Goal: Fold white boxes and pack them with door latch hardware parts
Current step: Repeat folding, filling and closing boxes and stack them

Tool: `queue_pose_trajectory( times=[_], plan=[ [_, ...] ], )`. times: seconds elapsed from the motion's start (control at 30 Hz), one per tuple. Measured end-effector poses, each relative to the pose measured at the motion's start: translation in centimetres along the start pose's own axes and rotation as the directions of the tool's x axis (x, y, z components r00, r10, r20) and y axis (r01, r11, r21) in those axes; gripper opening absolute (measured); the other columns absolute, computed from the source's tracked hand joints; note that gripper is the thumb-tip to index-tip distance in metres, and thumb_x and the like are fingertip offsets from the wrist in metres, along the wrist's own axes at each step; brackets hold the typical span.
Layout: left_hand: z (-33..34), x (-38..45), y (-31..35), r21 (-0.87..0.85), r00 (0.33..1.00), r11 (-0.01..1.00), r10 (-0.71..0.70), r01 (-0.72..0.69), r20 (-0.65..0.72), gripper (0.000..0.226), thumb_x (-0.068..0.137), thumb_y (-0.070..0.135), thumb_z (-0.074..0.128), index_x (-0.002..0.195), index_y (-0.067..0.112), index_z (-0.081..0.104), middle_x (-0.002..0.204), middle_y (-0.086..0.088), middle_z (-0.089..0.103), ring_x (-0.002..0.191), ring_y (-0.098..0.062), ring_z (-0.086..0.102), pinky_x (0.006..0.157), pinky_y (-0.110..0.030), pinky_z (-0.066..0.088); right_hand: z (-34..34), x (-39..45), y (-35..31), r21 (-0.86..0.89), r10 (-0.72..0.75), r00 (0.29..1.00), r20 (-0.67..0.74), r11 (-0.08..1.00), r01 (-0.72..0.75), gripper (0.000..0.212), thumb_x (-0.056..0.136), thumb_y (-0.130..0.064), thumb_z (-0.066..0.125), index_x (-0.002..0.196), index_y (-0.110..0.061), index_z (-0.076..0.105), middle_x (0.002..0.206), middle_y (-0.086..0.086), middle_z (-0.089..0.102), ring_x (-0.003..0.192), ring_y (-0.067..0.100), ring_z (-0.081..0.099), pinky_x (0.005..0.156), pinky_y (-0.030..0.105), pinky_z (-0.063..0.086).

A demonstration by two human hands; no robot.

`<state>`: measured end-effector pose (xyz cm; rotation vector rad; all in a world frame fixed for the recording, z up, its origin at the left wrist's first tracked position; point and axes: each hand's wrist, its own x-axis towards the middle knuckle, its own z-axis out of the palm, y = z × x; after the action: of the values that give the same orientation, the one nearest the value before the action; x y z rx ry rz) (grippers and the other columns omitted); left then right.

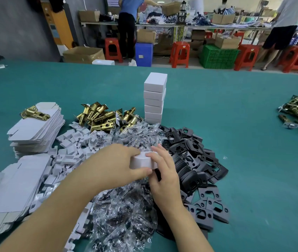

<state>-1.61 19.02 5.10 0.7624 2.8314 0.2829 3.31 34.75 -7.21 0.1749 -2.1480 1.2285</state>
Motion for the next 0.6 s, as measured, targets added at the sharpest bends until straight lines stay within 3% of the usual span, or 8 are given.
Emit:
queue_pose_trajectory(
  times=[0.07, 0.13, 0.2, 0.27, 0.37, 0.43, 0.53, 0.6],
  plan=[
    [0.2, 0.1, -0.4, -0.120, 1.000, 0.993, -0.007, 0.008, 0.014, 0.061, 0.080, 0.076, 0.059, 0.132, 0.045, 0.061, 0.101, 0.018, 0.069, 0.072, 0.002, 0.064, 0.061, -0.020, 0.053, 0.0, -0.1, -0.2, -0.030, -0.019, 0.999, -0.036, 0.999, 0.018, 0.048, 0.083, 0.019, 0.065, 0.123, -0.007, 0.069, 0.148, 0.007, 0.049, 0.146, 0.028, 0.041, 0.119, 0.051, 0.039],
    [0.6, 0.3, -0.9, -0.312, 0.999, 0.949, -0.048, 0.050, 0.015, 0.057, 0.078, 0.072, 0.068, 0.131, 0.051, 0.061, 0.102, 0.020, 0.068, 0.061, 0.003, 0.066, 0.049, -0.014, 0.048, -0.1, -0.1, -0.6, -0.041, 0.019, 0.996, -0.087, 0.999, -0.023, 0.055, 0.087, 0.011, 0.069, 0.134, -0.017, 0.064, 0.157, 0.007, 0.041, 0.149, 0.025, 0.037, 0.121, 0.035, 0.035],
    [0.8, 0.5, -1.5, -0.548, 0.994, 0.830, -0.107, 0.105, 0.029, 0.052, 0.074, 0.069, 0.075, 0.123, 0.051, 0.066, 0.100, 0.018, 0.071, 0.064, -0.004, 0.072, 0.056, -0.024, 0.058, -0.2, 0.1, -0.8, 0.002, 0.149, 0.980, -0.128, 0.989, -0.150, 0.067, 0.093, -0.006, 0.073, 0.149, -0.031, 0.045, 0.164, 0.000, 0.033, 0.153, 0.013, 0.029, 0.122, 0.021, 0.028],
    [0.8, 0.8, -2.1, -0.707, 0.987, 0.693, -0.151, 0.141, 0.048, 0.051, 0.067, 0.064, 0.076, 0.114, 0.044, 0.072, 0.100, 0.013, 0.074, 0.072, -0.012, 0.075, 0.067, -0.029, 0.063, -0.3, 0.3, -0.8, 0.046, 0.316, 0.942, -0.110, 0.949, -0.312, 0.075, 0.095, -0.021, 0.073, 0.155, -0.036, 0.030, 0.166, -0.009, 0.027, 0.152, 0.001, 0.022, 0.124, 0.020, 0.022],
    [0.3, 2.0, -2.5, -0.810, 0.973, 0.571, -0.232, 0.137, 0.001, 0.050, 0.063, 0.054, 0.075, 0.101, 0.022, 0.078, 0.100, 0.005, 0.076, 0.075, -0.016, 0.076, 0.066, -0.025, 0.062, -0.1, 0.3, -0.6, 0.021, 0.442, 0.895, -0.060, 0.897, -0.441, 0.066, 0.100, -0.027, 0.066, 0.156, -0.034, 0.032, 0.161, -0.016, 0.032, 0.149, -0.003, 0.024, 0.125, 0.029, 0.024],
    [-0.6, 3.4, -2.4, -0.843, 0.955, 0.530, -0.289, 0.094, -0.075, 0.049, 0.064, 0.051, 0.074, 0.103, 0.020, 0.076, 0.097, 0.001, 0.077, 0.076, -0.018, 0.076, 0.066, -0.028, 0.063, 0.0, 0.3, -0.5, -0.018, 0.433, 0.900, -0.047, 0.901, -0.434, 0.054, 0.101, -0.026, 0.063, 0.151, -0.031, 0.041, 0.157, -0.012, 0.039, 0.147, 0.000, 0.030, 0.124, 0.029, 0.026],
    [-2.7, 6.5, -1.3, -0.830, 0.886, 0.557, -0.366, -0.038, -0.285, 0.031, 0.079, 0.053, 0.077, 0.101, 0.031, 0.076, 0.102, 0.001, 0.076, 0.080, -0.021, 0.076, 0.076, -0.043, 0.064, 0.1, 0.4, -0.4, -0.076, 0.415, 0.909, -0.031, 0.906, -0.417, 0.043, 0.101, -0.024, 0.062, 0.143, -0.025, 0.051, 0.152, -0.008, 0.045, 0.145, 0.000, 0.033, 0.118, 0.009, 0.022],
    [-4.2, 9.3, 0.0, -0.738, 0.801, 0.667, -0.384, -0.104, -0.460, 0.051, 0.084, 0.059, 0.073, 0.123, 0.027, 0.073, 0.114, 0.001, 0.074, 0.094, -0.018, 0.072, 0.084, -0.033, 0.059, 0.1, 0.5, -0.3, -0.090, 0.417, 0.909, -0.029, 0.904, -0.418, 0.040, 0.102, -0.024, 0.062, 0.141, -0.022, 0.054, 0.150, -0.007, 0.047, 0.144, -0.001, 0.033, 0.111, 0.001, 0.017]
  ],
)
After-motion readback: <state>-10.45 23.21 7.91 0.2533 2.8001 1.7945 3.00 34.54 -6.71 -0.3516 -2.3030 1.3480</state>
